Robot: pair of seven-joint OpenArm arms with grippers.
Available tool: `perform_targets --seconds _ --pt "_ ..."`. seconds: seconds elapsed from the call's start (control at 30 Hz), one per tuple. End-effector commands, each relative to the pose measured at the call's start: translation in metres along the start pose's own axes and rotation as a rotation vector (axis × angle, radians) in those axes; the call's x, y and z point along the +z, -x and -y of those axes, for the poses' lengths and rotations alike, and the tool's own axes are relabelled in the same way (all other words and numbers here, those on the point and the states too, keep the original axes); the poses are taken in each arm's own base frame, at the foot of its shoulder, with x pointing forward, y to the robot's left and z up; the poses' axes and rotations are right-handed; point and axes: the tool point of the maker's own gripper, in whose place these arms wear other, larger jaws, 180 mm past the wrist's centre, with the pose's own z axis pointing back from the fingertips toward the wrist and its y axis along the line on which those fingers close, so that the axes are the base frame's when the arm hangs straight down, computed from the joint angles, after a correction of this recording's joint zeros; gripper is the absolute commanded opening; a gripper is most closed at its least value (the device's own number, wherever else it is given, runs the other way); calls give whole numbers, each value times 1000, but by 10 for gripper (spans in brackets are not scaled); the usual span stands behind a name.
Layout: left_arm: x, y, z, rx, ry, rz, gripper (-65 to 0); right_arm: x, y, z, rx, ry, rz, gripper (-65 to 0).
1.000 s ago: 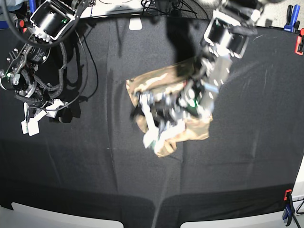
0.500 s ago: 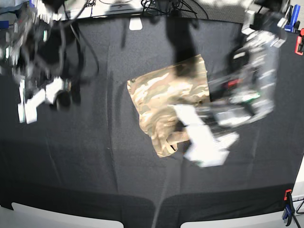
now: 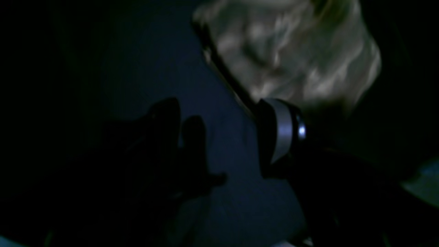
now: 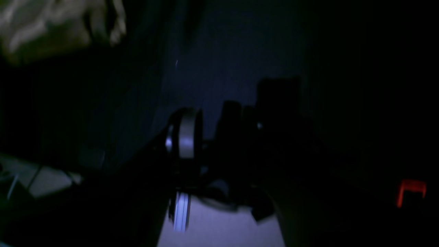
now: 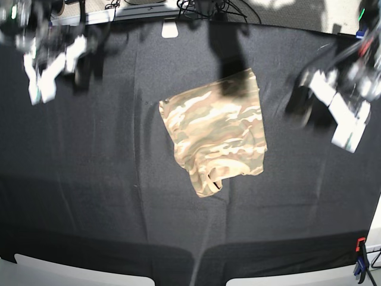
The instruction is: Layout the t-shirt on the table in an organized manner, then fold the t-shirt properly
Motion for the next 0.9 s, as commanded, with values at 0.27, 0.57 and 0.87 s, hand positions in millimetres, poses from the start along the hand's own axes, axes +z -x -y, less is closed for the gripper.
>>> perform_targets --seconds 0.27,0.57,0.87 --pt "57 75 18 64 43 -179 -315 51 52 -36 67 -50 -168 -453" --pt "100 146 57 99 154 -397 -315 93 116 -63 -8 -144 -381 -453" --pt "130 230 29 271 53 -563 -315 100 188 -94 -39 -252 -621 -453"
